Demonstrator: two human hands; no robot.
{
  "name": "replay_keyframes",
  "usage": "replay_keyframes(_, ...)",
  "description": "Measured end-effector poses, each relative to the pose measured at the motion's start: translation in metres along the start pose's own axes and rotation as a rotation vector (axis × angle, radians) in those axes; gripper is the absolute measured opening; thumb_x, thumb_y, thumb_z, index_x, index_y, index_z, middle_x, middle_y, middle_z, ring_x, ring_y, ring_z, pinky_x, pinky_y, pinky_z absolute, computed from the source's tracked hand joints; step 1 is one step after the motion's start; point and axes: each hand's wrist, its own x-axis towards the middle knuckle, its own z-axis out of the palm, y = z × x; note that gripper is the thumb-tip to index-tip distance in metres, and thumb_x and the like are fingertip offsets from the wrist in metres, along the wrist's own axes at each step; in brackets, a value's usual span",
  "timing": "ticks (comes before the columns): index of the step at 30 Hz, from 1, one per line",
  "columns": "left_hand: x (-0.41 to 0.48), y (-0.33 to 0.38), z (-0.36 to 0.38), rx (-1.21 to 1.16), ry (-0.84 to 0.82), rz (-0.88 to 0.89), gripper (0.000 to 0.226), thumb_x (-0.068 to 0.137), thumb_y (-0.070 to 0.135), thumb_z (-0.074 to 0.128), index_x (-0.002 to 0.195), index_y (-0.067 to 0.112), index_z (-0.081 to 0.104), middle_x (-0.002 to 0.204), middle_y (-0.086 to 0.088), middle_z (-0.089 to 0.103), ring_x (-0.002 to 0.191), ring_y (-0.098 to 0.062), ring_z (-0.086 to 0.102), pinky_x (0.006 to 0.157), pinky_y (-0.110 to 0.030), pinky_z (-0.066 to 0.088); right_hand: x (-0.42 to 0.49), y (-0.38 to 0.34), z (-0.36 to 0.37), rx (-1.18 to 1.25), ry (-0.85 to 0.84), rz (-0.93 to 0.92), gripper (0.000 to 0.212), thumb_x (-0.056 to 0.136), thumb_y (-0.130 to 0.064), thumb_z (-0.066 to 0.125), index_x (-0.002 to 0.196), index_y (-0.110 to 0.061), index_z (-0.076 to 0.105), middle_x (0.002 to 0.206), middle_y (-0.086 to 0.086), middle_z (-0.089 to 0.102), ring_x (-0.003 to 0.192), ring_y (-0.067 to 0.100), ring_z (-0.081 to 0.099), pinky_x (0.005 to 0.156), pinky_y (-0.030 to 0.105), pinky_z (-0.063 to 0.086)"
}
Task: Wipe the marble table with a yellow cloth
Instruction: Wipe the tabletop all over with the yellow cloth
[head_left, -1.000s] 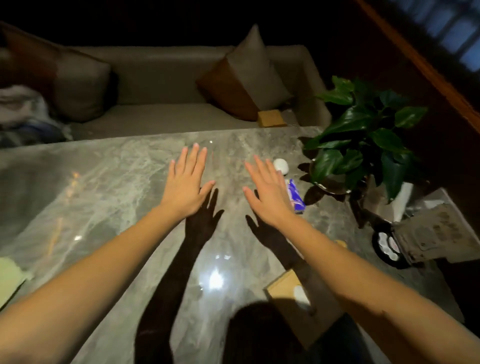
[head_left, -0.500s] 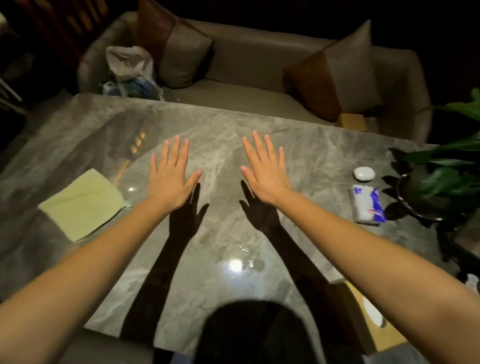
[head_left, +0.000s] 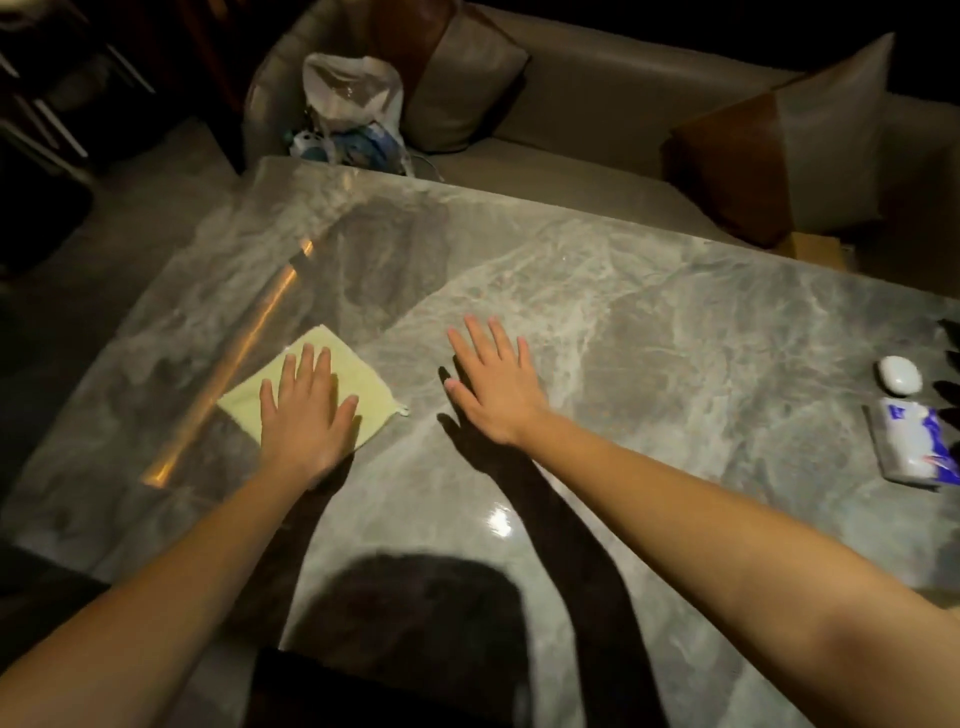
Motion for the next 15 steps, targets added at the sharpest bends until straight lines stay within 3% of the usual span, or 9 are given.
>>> replay_keyframes(5,-0.001,-0.073,0.004,-0.067,0.090,0.031,0.053,0.099,0.032,0.034,0.148,0.014,0.028,0.157,-0.008,0.023,0.146,-0.025,0.015,0.117,-0.051,0.004,0.047,-0.090,0.045,0.024,-0.132,-0.139,0.062,0.101,-0.042,0.033,0.154,-0.019,0.011,0.163,0.007,0.001,0.149,0.031,-0.004,0.120,0.050,0.003)
replay_keyframes(8,-0.002,-0.103,0.014,-0.129,0.107,-0.014,0.057,0.093,0.032,0.035,0.147,0.013,0.032,0.155,-0.009,0.028,0.145,-0.024,0.019,0.118,-0.051,0.009,0.070,-0.142,0.078,0.044,-0.183,-0.217,0.060,0.100,-0.039,0.037,0.153,-0.018,0.019,0.162,0.008,0.007,0.149,0.031,0.000,0.119,0.046,0.004)
replay_keyframes(11,0.001,-0.124,0.027,-0.146,0.071,-0.077,0.057,0.092,0.026,0.043,0.147,0.015,0.031,0.155,-0.009,0.028,0.144,-0.027,0.022,0.116,-0.054,0.011,0.097,-0.180,0.108,0.041,-0.175,-0.162,0.060,0.097,-0.043,0.039,0.152,-0.024,0.022,0.163,0.003,0.003,0.149,0.029,-0.007,0.117,0.053,-0.004)
replay_keyframes(15,0.013,-0.143,0.036,-0.106,0.021,-0.050,0.053,0.096,0.025,0.046,0.145,0.012,0.032,0.153,-0.015,0.030,0.141,-0.036,0.027,0.111,-0.062,0.019,0.119,-0.178,0.134,-0.068,-0.144,-0.065,0.067,0.096,-0.053,0.035,0.154,-0.029,0.011,0.163,0.000,-0.005,0.148,0.030,-0.014,0.114,0.061,-0.007)
